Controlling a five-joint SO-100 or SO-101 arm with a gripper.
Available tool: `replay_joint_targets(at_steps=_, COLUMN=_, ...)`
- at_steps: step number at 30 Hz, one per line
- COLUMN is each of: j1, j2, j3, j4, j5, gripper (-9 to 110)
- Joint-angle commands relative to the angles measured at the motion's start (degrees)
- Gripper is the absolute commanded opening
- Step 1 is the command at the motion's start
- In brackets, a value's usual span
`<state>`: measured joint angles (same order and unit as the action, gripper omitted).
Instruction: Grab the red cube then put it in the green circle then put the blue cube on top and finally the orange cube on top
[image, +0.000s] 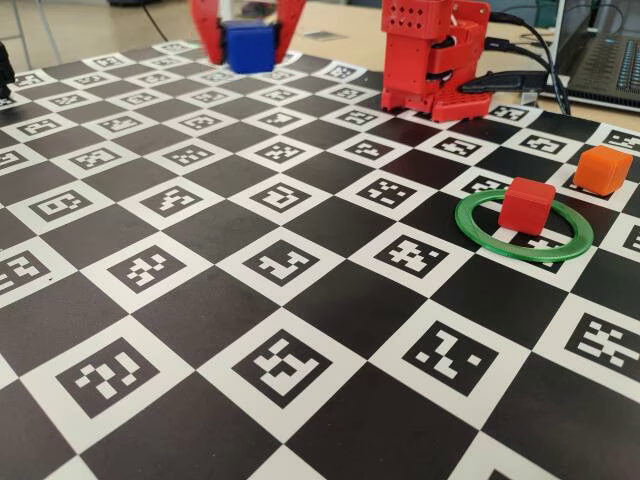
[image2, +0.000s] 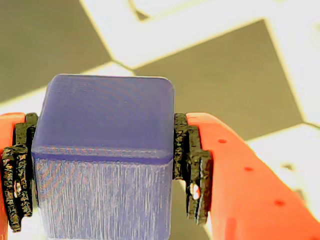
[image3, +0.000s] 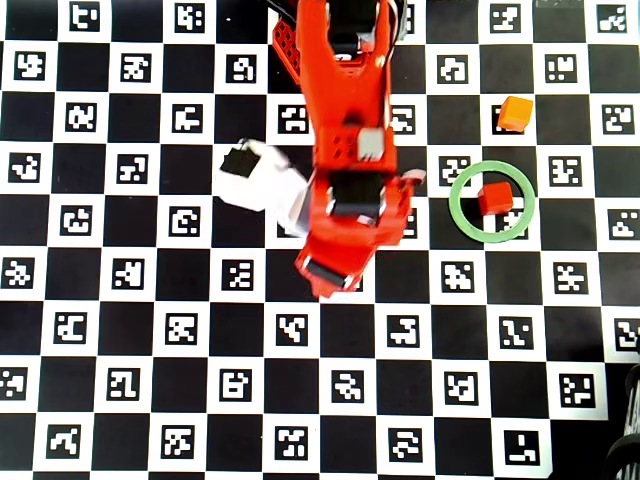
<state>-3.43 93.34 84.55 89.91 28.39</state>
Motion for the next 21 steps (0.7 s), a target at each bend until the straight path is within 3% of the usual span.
replay_joint_targets(at_steps=1, j1=-6.2, j2=8.3, j3=-0.5, j4=3.8, j5=1.7, gripper=4)
replay_joint_targets(at_steps=11, j1=-27.2, j2=10.3, j3=-2.3, j4=5.6, j5=9.7, gripper=4)
replay_joint_targets(at_steps=21, j1=-40.5, j2=-1.3, j3=-13.7, j4=5.8, j5=12.7, gripper=4)
